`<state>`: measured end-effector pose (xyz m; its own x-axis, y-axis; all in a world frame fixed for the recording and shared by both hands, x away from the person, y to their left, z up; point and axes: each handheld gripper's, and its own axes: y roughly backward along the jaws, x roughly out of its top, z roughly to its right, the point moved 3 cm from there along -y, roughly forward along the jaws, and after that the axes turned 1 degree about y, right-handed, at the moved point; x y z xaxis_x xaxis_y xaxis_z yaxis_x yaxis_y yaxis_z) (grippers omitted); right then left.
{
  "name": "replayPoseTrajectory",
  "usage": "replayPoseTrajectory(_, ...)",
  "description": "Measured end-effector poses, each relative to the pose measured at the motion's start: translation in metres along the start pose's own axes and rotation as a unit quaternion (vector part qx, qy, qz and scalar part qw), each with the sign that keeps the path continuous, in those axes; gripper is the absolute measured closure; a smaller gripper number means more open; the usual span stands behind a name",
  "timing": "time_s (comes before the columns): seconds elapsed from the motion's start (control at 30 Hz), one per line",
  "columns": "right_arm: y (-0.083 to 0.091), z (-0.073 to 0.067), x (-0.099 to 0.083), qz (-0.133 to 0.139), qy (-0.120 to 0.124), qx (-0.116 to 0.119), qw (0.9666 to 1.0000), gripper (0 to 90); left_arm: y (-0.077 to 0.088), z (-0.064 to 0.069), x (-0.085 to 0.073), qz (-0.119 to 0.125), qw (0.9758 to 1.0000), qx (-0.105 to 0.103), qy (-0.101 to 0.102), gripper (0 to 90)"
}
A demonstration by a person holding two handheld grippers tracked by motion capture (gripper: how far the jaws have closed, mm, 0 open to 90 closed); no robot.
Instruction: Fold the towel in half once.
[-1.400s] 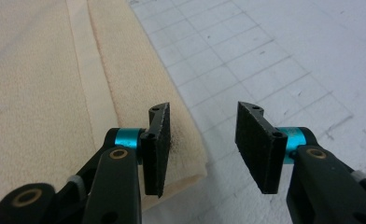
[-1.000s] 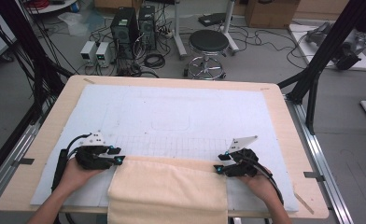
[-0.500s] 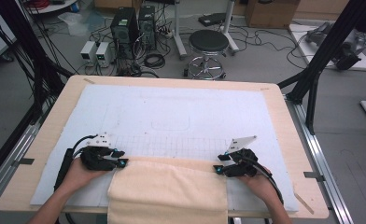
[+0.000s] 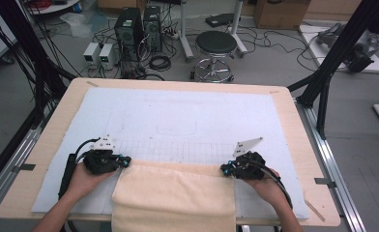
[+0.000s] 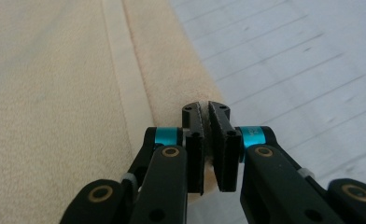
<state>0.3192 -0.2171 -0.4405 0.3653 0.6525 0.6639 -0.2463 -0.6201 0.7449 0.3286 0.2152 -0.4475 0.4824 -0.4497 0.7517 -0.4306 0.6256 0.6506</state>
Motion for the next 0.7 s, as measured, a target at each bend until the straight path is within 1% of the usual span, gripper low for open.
replayPoseTrajectory(0.03, 0.001, 0.003, 0.004, 0.005, 0.002, -0.005, 1.0, 85.7, 0.0, -0.002, 0.003, 0.001, 1.0, 0.007, -0.001, 86.7)
replayPoseTrajectory(0.07, 0.003, 0.007, 0.008, 0.007, -0.002, -0.012, 0.9999, 85.8, -0.001, -0.003, 0.007, 0.006, 0.9999, 0.015, 0.0, 86.8)
replayPoseTrajectory(0.17, 0.004, 0.02, 0.021, 0.008, -0.002, -0.026, 0.9996, 86.0, -0.002, -0.01, 0.02, 0.013, 0.9992, 0.038, -0.001, 87.0)
replayPoseTrajectory(0.23, 0.003, 0.03, 0.029, 0.006, -0.003, -0.038, 0.9993, 86.0, -0.003, -0.016, 0.03, 0.021, 0.9982, 0.057, 0.001, 87.0)
replayPoseTrajectory(0.27, 0.003, 0.035, 0.033, 0.004, -0.004, -0.044, 0.999, 86.1, -0.003, -0.02, 0.035, 0.027, 0.9976, 0.063, 0.006, 87.0)
replayPoseTrajectory(0.3, 0.003, 0.041, 0.036, 0.003, -0.004, -0.052, 0.9986, 86.2, -0.003, -0.025, 0.04, 0.035, 0.9969, 0.069, 0.012, 87.0)
replayPoseTrajectory(0.37, 0.004, 0.053, 0.044, 0.003, -0.01, -0.069, 0.9975, 86.3, -0.005, -0.036, 0.052, 0.042, 0.9957, 0.08, 0.022, 87.0)
replayPoseTrajectory(0.4, 0.005, 0.06, 0.049, 0.011, -0.009, -0.08, 0.9967, 86.3, -0.006, -0.041, 0.059, 0.041, 0.9952, 0.086, 0.023, 87.1)
replayPoseTrajectory(0.43, 0.006, 0.067, 0.054, 0.013, -0.017, -0.085, 0.9961, 86.4, -0.008, -0.044, 0.066, 0.042, 0.9945, 0.093, 0.021, 87.1)
replayPoseTrajectory(0.5, 0.008, 0.08, 0.066, 0.016, -0.019, -0.103, 0.9943, 86.4, -0.012, -0.052, 0.081, 0.044, 0.9929, 0.109, 0.017, 87.0)
replayPoseTrajectory(0.57, 0.01, 0.092, 0.079, 0.02, -0.026, -0.117, 0.9926, 86.3, -0.012, -0.06, 0.096, 0.051, 0.9905, 0.126, 0.017, 87.0)
replayPoseTrajectory(0.6, 0.012, 0.098, 0.084, 0.022, -0.028, -0.124, 0.9916, 86.3, -0.011, -0.065, 0.104, 0.059, 0.9894, 0.131, 0.022, 87.0)
replayPoseTrajectory(0.63, 0.013, 0.105, 0.089, 0.02, -0.035, -0.13, 0.9907, 86.1, -0.011, -0.068, 0.107, 0.065, 0.9893, 0.128, 0.026, 86.9)
replayPoseTrajectory(0.67, 0.014, 0.109, 0.09, 0.029, -0.032, -0.132, 0.9903, 84.6, -0.012, -0.071, 0.11, 0.071, 0.9897, 0.121, 0.027, 86.8)
replayPoseTrajectory(0.7, 0.012, 0.113, 0.09, 0.035, -0.045, -0.123, 0.9907, 77.4, -0.013, -0.072, 0.11, 0.065, 0.9902, 0.121, 0.027, 85.5)
